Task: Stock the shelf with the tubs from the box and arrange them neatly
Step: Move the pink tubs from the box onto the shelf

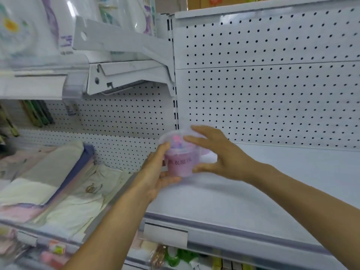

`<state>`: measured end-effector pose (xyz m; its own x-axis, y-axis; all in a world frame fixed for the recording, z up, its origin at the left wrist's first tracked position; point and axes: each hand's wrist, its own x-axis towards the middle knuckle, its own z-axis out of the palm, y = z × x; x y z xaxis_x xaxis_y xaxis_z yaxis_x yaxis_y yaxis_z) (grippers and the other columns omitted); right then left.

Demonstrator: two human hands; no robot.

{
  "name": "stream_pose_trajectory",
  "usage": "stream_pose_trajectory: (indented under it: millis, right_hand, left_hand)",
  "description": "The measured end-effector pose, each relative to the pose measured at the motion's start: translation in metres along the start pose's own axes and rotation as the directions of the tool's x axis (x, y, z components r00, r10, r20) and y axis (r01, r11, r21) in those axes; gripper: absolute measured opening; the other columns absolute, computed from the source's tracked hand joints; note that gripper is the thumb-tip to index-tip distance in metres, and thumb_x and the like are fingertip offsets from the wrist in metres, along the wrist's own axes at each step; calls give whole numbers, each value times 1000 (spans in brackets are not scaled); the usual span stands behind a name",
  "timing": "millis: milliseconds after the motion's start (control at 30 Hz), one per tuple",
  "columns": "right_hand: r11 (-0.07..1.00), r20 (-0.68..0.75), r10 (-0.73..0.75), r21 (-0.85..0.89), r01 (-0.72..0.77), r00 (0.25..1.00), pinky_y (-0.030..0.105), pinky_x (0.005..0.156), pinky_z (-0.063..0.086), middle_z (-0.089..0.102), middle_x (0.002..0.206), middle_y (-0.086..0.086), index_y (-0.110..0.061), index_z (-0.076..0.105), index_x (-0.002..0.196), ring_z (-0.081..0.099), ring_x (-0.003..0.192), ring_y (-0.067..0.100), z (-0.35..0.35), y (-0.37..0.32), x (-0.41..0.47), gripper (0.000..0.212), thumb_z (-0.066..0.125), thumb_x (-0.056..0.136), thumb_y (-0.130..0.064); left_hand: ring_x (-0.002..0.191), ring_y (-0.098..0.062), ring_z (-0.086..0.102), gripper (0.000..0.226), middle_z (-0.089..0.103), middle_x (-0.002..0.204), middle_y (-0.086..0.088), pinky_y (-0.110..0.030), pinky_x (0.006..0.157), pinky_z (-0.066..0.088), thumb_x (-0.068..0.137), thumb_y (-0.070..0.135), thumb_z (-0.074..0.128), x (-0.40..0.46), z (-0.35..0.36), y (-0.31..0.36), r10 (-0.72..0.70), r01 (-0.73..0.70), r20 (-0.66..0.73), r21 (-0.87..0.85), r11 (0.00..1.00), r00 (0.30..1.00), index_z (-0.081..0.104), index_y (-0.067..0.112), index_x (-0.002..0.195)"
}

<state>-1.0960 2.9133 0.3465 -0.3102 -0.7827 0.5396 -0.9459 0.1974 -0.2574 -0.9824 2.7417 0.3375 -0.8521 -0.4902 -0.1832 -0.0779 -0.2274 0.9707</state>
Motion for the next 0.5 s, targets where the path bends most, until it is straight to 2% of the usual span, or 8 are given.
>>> stream_pose_trajectory:
  millis: [100, 167, 233, 267, 300, 367, 433, 500]
  right_hand:
    - [998, -95, 47, -46, -51, 994, 40, 95, 49, 56, 133, -12, -32, 60, 126, 50, 124, 13, -6, -1, -28, 45, 63, 84, -47]
    - [994, -126, 35, -97, -48, 991, 40, 86, 54, 65, 122, -10, -25, 65, 121, 59, 114, 15, -14, 7, -48, 41, 59, 86, -45]
    - [989, -139, 50, -134, -69, 989, 41, 85, 55, 66, 120, -9, -24, 65, 121, 60, 113, 16, -22, 18, -67, 41, 58, 86, -44]
    - [984, -143, 69, -151, -91, 987, 41, 86, 55, 65, 122, -11, -25, 65, 121, 60, 115, 16, -25, 24, -74, 40, 58, 85, -43]
    - [980, -151, 93, -163, -117, 984, 41, 87, 54, 63, 123, -14, -27, 64, 121, 58, 116, 16, -28, 31, -81, 40, 58, 85, -42]
    - [967, -177, 158, -174, -189, 971, 38, 88, 53, 56, 122, -24, -31, 64, 121, 56, 118, 14, -34, 45, -88, 39, 57, 85, -43]
    - [941, -192, 255, -175, -289, 948, 33, 92, 48, 51, 122, -29, -35, 63, 121, 52, 121, 10, -38, 60, -89, 37, 57, 85, -45]
    - [913, -198, 324, -192, -360, 925, 26, 94, 42, 54, 126, -25, -35, 61, 122, 47, 125, 8, -39, 78, -86, 37, 62, 86, -41]
  left_hand:
    - [92, -33, 67, 51, 54, 125, -14, -45, 76, 60, 87, 57, 53, -8, 22, -10, -72, 57, 144, 102, 993, 987, 59, 19, 121]
    - [92, -30, 64, 61, 55, 122, -13, -46, 78, 59, 86, 67, 44, -7, 32, -11, -120, 70, 199, 243, 968, 973, 58, 19, 120]
    - [106, -25, 57, 72, 54, 128, -6, -39, 84, 52, 84, 75, 31, 4, 38, -6, -25, -55, 167, 458, 887, 986, 54, 22, 126]
    - [116, -24, 52, 70, 52, 134, -3, -33, 87, 44, 86, 73, 28, 14, 40, -2, 110, -166, 133, 560, 812, 985, 51, 23, 130]
    - [123, -23, 47, 64, 49, 138, 0, -30, 88, 37, 90, 68, 30, 24, 42, 3, 269, -280, 117, 641, 715, 956, 50, 24, 132]
    - [128, -18, 42, 48, 46, 142, 2, -28, 93, 33, 96, 51, 38, 47, 44, 10, 482, -457, 191, 716, 528, 855, 49, 24, 134]
    - [138, -15, 29, 43, 41, 147, 2, -29, 103, 28, 99, 38, 41, 73, 47, 10, 516, -544, 324, 758, 360, 793, 44, 23, 140]
    - [145, -11, 14, 44, 35, 152, 6, -29, 110, 21, 100, 34, 43, 94, 48, 8, 462, -566, 420, 789, 238, 781, 41, 25, 142]
